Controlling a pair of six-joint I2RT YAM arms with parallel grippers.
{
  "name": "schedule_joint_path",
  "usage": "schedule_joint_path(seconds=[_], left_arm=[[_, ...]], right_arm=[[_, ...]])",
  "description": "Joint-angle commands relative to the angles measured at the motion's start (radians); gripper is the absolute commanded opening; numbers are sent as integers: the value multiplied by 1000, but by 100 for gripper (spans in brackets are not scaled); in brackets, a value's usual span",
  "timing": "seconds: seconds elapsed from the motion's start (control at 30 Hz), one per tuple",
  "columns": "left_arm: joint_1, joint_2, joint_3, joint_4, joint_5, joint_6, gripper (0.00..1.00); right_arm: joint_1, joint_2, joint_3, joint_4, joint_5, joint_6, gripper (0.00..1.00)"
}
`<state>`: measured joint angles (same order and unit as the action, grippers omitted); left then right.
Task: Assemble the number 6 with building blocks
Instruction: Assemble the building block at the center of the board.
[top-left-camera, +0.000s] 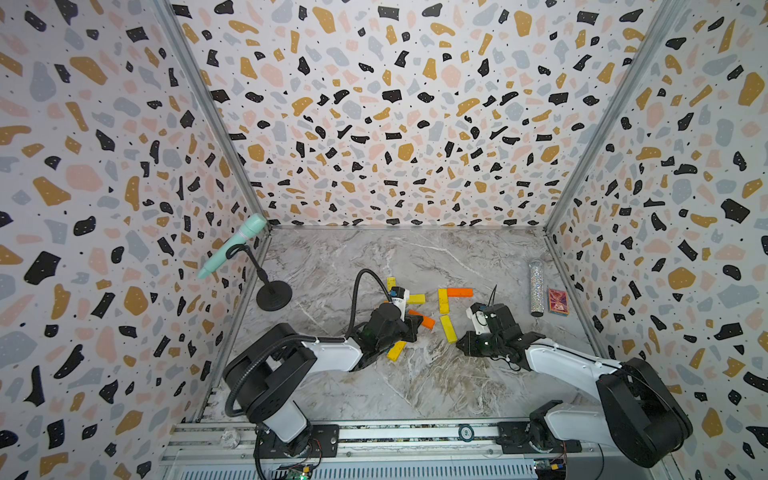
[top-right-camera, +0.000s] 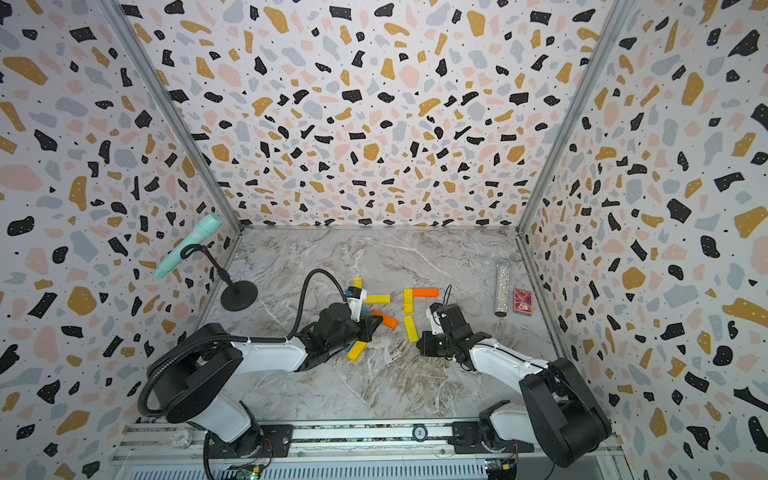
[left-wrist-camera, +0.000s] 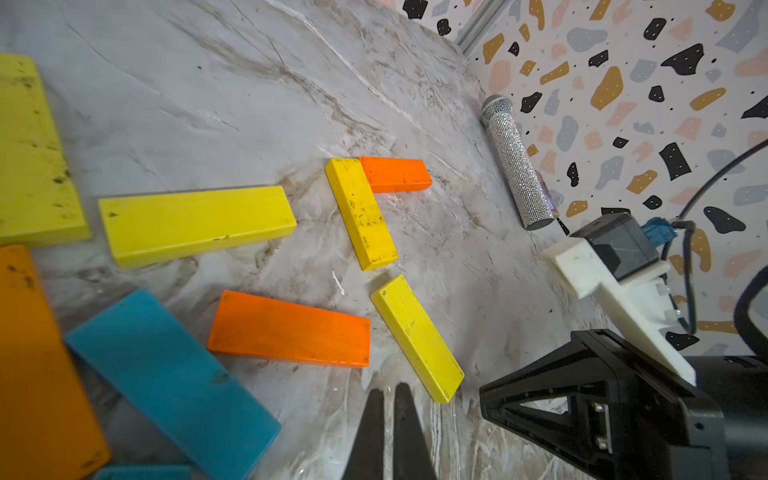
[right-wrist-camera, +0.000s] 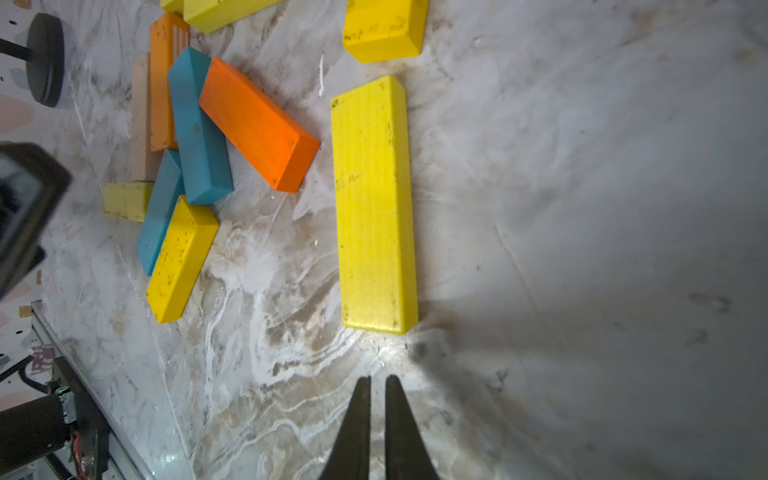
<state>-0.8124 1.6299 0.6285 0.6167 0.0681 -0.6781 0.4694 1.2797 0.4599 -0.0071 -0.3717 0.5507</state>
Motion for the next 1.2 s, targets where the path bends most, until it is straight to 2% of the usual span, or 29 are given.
schedule_joint_path(seconds=[0.0,0.43,0.9,1.17], left_arm=[[-29,46,51,42,6,-24,0],[-66,179,161,-50,23,-9,0],[-71,268,263,-164,-13,60,0],[-71,287,275,-177,-33,58,0]], right_arm=[[-5,17,-7,32,-44,-27,11],[-5,89,-20,94,-57,-46,11],[4,166,-28,180,-72,-38,11],[11,186,-23,216,-81,-34,10]])
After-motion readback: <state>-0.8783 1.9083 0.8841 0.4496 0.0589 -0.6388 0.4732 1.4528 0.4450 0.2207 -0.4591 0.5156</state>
